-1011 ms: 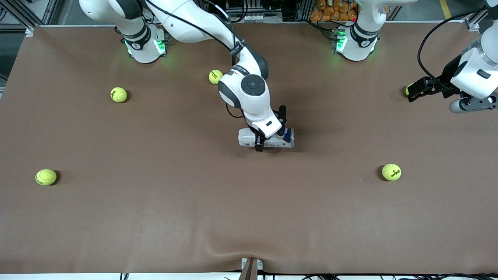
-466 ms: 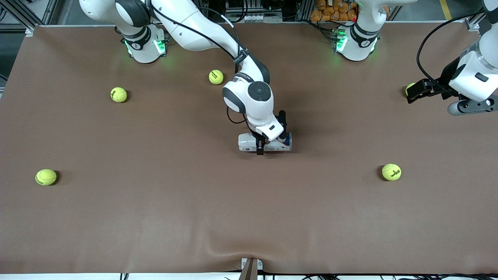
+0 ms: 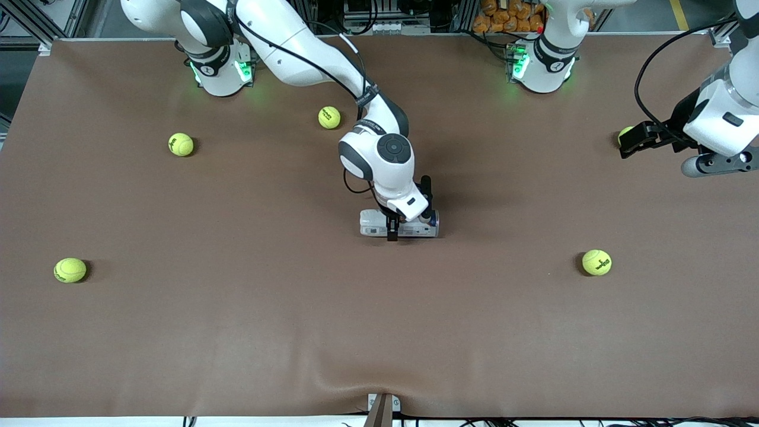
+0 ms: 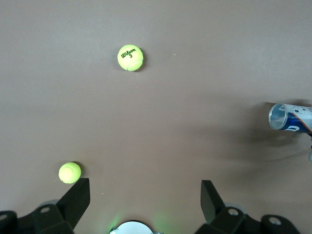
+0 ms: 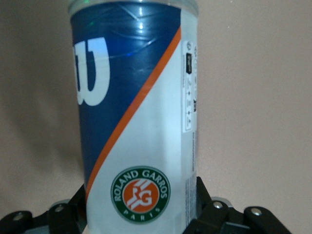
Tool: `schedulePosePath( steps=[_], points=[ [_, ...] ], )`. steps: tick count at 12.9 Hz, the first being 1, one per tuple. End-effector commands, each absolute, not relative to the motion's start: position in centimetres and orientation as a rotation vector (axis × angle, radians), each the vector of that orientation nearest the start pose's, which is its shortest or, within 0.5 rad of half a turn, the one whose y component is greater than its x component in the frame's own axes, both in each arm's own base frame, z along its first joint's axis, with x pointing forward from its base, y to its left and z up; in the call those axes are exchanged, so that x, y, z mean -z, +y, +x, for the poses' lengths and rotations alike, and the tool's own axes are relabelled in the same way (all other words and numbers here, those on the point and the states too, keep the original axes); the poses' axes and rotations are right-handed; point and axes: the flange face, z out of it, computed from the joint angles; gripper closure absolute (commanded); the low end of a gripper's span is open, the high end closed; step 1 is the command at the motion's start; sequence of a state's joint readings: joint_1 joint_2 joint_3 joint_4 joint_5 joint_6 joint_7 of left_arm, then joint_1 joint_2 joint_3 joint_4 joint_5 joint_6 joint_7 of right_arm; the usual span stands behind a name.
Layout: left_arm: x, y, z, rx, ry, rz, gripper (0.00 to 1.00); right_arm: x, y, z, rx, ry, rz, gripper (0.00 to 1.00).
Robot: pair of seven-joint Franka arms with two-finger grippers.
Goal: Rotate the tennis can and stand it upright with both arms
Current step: 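Lift and carry the can with the right gripper toward table center, then lower the can with the right gripper while the left gripper reaches its end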
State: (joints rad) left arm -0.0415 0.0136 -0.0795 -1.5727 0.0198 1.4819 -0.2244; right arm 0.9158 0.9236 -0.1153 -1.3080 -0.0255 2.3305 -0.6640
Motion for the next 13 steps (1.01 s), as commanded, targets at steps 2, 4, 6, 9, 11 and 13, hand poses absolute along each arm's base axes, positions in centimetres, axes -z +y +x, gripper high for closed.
schedulePosePath(
  steps=[2,4,6,9,11,13],
  points=[
    [-61.0,-6.4,54.7,-0.144,-0.175,-3.089,0.00,-19.7,56.1,51.6,0.232,-2.301,-2.294,0.00],
    [-60.5,-6.7,55.1,-0.153,-0.167,-3.088,0.00,-22.0,56.5,51.6,0.270,-2.289,-2.288,0.00],
    [-60.4,-7.1,55.2,-0.149,-0.160,-3.089,0.00,-24.0,56.8,51.3,0.284,-2.277,-2.285,0.00],
    [-59.7,-7.6,55.6,-0.161,-0.157,-3.089,0.00,-28.4,56.4,50.8,0.201,-2.246,-2.305,0.00],
    [-57.6,-9.8,56.4,-0.213,-0.131,-3.100,0.00,-31.3,55.8,50.6,0.155,-2.234,-2.316,0.00],
    [-53.6,-11.3,58.5,-0.273,-0.140,-3.176,0.00,-34.1,53.8,52.0,0.133,-2.114,-2.346,0.00]
  ],
)
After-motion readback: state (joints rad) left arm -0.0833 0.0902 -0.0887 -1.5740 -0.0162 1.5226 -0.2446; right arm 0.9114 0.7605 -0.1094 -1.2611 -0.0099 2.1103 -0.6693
